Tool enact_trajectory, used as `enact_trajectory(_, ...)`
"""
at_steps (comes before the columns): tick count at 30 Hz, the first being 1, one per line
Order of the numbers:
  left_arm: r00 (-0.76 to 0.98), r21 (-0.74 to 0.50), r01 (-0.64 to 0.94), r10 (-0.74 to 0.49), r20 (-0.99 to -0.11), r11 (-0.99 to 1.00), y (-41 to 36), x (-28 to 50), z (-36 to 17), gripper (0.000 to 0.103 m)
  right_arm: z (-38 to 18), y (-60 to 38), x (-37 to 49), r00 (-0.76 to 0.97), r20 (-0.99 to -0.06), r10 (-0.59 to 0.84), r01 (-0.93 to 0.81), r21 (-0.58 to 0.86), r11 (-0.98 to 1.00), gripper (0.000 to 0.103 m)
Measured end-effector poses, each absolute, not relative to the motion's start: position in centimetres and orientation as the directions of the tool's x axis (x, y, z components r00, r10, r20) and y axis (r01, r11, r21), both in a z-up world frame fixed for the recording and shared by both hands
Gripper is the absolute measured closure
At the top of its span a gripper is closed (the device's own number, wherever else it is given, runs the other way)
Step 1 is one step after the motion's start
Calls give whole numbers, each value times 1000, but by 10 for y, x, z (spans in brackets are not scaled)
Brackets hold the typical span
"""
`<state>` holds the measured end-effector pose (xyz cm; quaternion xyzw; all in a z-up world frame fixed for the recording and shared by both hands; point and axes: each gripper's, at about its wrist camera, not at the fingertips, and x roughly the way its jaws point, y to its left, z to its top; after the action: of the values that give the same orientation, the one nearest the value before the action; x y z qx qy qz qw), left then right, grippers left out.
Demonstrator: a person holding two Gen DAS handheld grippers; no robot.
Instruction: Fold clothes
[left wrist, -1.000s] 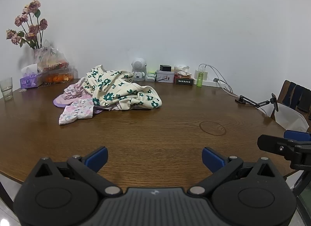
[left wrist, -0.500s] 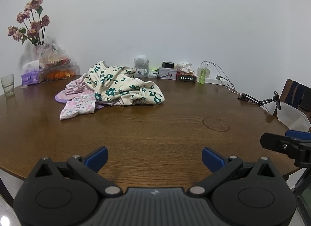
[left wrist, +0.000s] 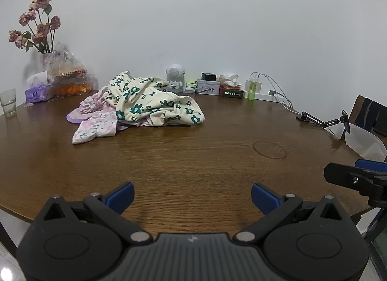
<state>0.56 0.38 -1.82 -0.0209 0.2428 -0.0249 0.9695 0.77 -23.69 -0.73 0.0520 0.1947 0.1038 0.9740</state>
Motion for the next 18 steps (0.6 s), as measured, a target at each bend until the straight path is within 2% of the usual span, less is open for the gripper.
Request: enact_trajectory(18, 872, -42, 19, -37, -488, 999, 12, 33, -13, 0, -2, -229, 34, 891, -381, 248, -222, 111, 969, 0)
